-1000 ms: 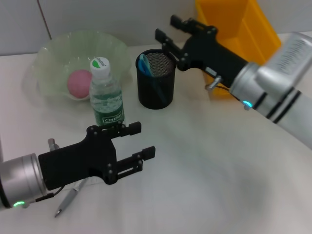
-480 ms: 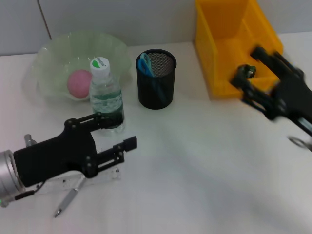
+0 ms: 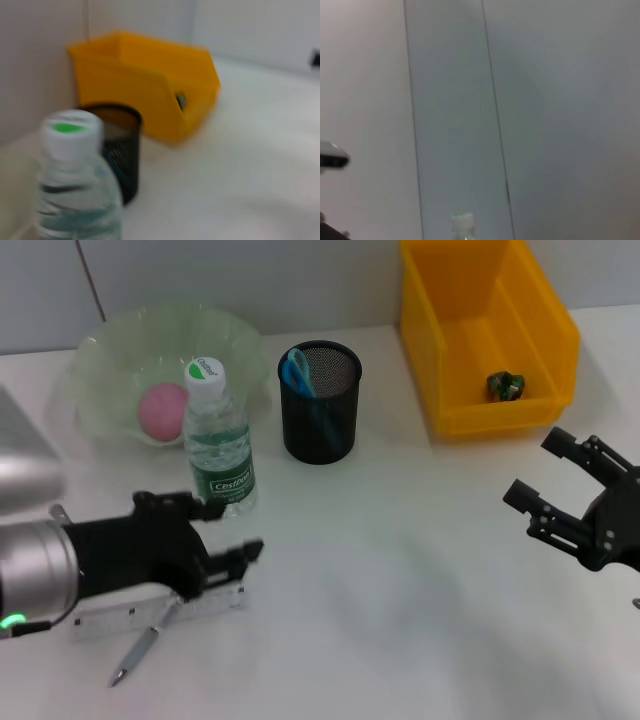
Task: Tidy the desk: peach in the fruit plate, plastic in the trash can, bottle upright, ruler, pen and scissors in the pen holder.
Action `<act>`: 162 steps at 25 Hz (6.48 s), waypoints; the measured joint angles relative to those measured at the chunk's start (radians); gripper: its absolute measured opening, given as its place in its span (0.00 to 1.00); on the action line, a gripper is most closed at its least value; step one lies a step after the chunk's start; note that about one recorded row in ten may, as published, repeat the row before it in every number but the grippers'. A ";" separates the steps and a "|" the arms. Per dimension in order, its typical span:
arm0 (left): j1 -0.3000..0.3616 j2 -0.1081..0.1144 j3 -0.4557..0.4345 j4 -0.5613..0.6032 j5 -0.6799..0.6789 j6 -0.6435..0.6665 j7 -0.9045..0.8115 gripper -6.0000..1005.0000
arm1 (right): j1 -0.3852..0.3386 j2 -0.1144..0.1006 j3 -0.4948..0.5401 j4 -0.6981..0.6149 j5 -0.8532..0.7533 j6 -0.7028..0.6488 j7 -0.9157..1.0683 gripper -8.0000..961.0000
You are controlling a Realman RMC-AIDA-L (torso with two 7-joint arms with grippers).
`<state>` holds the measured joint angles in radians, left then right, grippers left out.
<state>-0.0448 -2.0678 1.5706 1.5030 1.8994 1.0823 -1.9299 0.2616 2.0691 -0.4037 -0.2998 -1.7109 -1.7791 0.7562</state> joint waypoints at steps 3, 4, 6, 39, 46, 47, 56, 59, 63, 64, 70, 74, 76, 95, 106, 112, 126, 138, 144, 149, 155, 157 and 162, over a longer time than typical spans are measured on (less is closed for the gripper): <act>0.014 0.003 0.089 0.138 0.193 0.080 -0.075 0.61 | 0.002 0.000 -0.001 0.002 -0.010 0.019 0.001 0.87; -0.007 0.003 0.093 0.148 0.212 0.125 -0.069 0.61 | 0.005 0.000 -0.001 0.003 -0.017 0.026 0.002 0.87; -0.026 0.003 0.090 0.144 0.216 0.144 -0.069 0.61 | 0.007 0.000 -0.002 0.003 -0.020 0.027 0.004 0.87; -0.429 -0.001 0.002 -0.192 0.466 0.315 -0.125 0.73 | 0.014 0.006 -0.004 0.015 -0.038 0.040 0.026 0.87; -0.452 -0.001 -0.007 -0.233 0.466 0.316 -0.111 0.76 | 0.015 0.006 -0.004 0.016 -0.038 0.039 0.026 0.87; -0.454 -0.001 -0.005 -0.236 0.466 0.314 -0.109 0.76 | 0.015 0.006 -0.004 0.016 -0.038 0.038 0.026 0.87; -0.486 -0.002 -0.015 -0.301 0.466 0.310 -0.097 0.78 | 0.015 0.007 -0.004 0.016 -0.038 0.038 0.026 0.87; -0.493 -0.003 -0.018 -0.316 0.466 0.309 -0.087 0.78 | 0.015 0.007 -0.004 0.017 -0.038 0.038 0.026 0.87; -0.494 -0.003 -0.021 -0.318 0.466 0.307 -0.085 0.78 | 0.015 0.008 -0.004 0.019 -0.038 0.038 0.026 0.87; -0.495 -0.003 -0.021 -0.319 0.468 0.307 -0.084 0.78 | 0.015 0.008 -0.004 0.020 -0.038 0.038 0.026 0.87; -0.512 -0.003 -0.031 -0.357 0.477 0.304 -0.072 0.78 | 0.016 0.008 -0.004 0.025 -0.038 0.038 0.026 0.87; -0.519 -0.003 -0.034 -0.368 0.477 0.301 -0.064 0.78 | 0.018 0.008 -0.004 0.027 -0.038 0.039 0.026 0.87; -0.518 -0.003 -0.034 -0.368 0.477 0.301 -0.062 0.78 | 0.018 0.008 -0.004 0.027 -0.038 0.039 0.026 0.87; -0.518 -0.005 -0.025 -0.368 0.478 0.291 -0.044 0.52 | 0.018 0.008 -0.004 0.028 -0.038 0.040 0.026 0.87; -0.517 -0.005 -0.025 -0.358 0.480 0.297 -0.044 0.42 | 0.018 0.008 -0.003 0.030 -0.036 0.035 0.026 0.87; -0.501 -0.004 -0.029 -0.296 0.468 0.326 -0.050 0.39 | 0.018 0.008 0.001 0.030 -0.032 0.031 0.026 0.87; -0.292 -0.004 -0.071 0.191 0.186 0.348 -0.104 0.41 | 0.001 0.008 0.021 0.029 -0.028 0.017 -0.005 0.87; -0.092 -0.005 0.130 0.264 -0.012 -0.143 0.001 0.42 | -0.030 0.013 0.035 0.241 -0.026 -0.070 -0.236 0.87; -0.039 -0.004 0.283 0.249 -0.080 -0.389 0.095 0.43 | 0.016 0.018 0.065 0.418 -0.026 -0.060 -0.334 0.87; -0.036 -0.004 0.495 0.176 -0.113 -0.705 0.164 0.44 | 0.032 0.022 0.125 0.493 -0.026 -0.026 -0.399 0.87; -0.053 -0.005 0.568 0.144 -0.113 -0.833 0.181 0.45 | 0.079 0.025 0.182 0.578 -0.028 0.063 -0.431 0.87; -0.060 -0.005 0.574 0.138 -0.115 -0.843 0.180 0.45 | 0.103 0.025 0.182 0.598 -0.032 0.103 -0.431 0.87; -0.080 -0.006 0.590 0.122 -0.115 -0.862 0.174 0.46 | 0.141 0.025 0.183 0.624 -0.032 0.181 -0.429 0.87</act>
<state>-0.1249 -2.0738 2.1604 1.6253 1.7839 0.2204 -1.7554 0.4029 2.0939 -0.2208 0.3246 -1.7429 -1.5985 0.3270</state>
